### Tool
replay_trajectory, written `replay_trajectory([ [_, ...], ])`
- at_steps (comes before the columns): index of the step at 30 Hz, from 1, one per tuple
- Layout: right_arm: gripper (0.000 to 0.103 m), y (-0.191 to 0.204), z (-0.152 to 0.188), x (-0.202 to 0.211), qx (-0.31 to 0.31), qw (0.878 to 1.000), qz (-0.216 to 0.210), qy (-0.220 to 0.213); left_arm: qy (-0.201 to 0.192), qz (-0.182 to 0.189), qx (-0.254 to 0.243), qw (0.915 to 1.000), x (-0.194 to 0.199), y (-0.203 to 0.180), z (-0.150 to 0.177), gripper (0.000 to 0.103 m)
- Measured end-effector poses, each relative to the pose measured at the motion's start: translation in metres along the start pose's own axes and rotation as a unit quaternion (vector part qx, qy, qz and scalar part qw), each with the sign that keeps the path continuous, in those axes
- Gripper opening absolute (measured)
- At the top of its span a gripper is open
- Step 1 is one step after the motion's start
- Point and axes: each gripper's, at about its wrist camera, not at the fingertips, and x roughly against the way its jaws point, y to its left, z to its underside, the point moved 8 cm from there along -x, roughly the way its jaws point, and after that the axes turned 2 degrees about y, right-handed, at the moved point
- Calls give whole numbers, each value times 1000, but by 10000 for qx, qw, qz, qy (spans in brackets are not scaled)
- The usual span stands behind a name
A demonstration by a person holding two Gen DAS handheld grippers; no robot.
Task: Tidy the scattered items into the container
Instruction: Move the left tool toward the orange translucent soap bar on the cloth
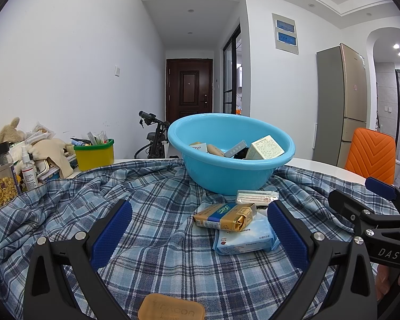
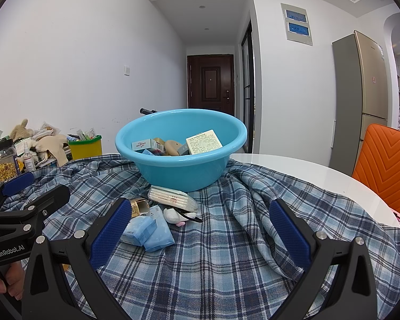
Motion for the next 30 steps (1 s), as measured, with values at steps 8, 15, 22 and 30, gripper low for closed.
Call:
replay_trajectory([
  [8,103,-2,1,-1,-2,10000,16,21,11,-3,1,10000,-3,-3,-2,103],
  [15,103,-4,1,-5,-22,9999,33,146,126,20,-6,9999,-10,1,4,103],
  [22,103,-6,5,-14,-34,9992,111,387,169,-83,22,9998,-10,3,5,103],
  [30,103,-15,18,-24,-327,9931,-61,1122,989,6,354,9945,-20,14,14,103],
])
